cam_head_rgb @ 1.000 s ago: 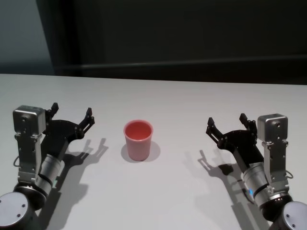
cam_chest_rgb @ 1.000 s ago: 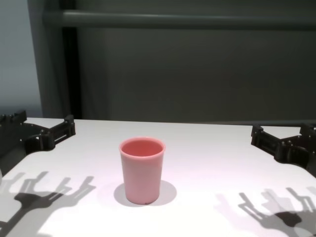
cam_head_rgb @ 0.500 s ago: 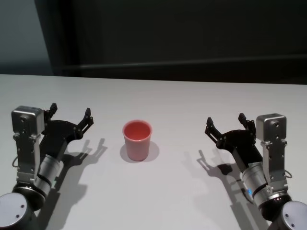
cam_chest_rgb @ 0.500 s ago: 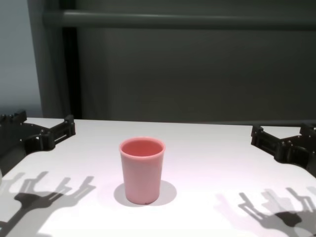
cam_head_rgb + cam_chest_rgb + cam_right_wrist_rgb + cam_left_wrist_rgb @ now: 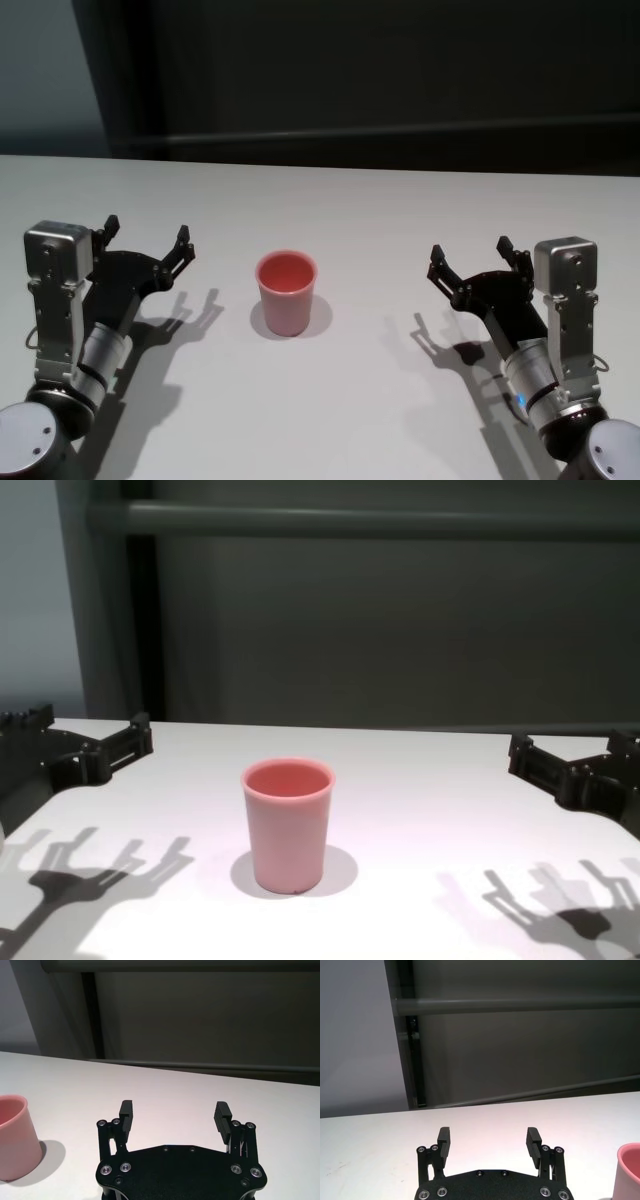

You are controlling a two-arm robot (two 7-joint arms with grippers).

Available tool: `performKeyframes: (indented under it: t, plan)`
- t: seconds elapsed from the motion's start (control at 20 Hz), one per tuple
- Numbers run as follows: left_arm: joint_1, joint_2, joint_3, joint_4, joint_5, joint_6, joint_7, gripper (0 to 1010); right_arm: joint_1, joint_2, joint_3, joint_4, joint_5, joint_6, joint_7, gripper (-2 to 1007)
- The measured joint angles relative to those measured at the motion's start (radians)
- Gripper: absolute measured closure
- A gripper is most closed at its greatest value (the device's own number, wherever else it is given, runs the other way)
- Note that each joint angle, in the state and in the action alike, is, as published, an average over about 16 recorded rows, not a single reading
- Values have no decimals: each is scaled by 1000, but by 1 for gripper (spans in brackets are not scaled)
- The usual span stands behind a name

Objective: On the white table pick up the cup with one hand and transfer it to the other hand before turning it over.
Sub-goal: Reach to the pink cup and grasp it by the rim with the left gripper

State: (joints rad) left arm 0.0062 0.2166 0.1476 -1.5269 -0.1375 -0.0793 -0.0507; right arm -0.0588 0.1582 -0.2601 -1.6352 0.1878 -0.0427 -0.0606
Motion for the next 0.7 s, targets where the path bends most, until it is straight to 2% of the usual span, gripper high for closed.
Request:
performKeyframes:
  t: [0.7]
  plan:
    - [0, 0, 0, 0, 0, 0, 0, 9, 0, 0, 0, 0, 0, 0, 0, 3]
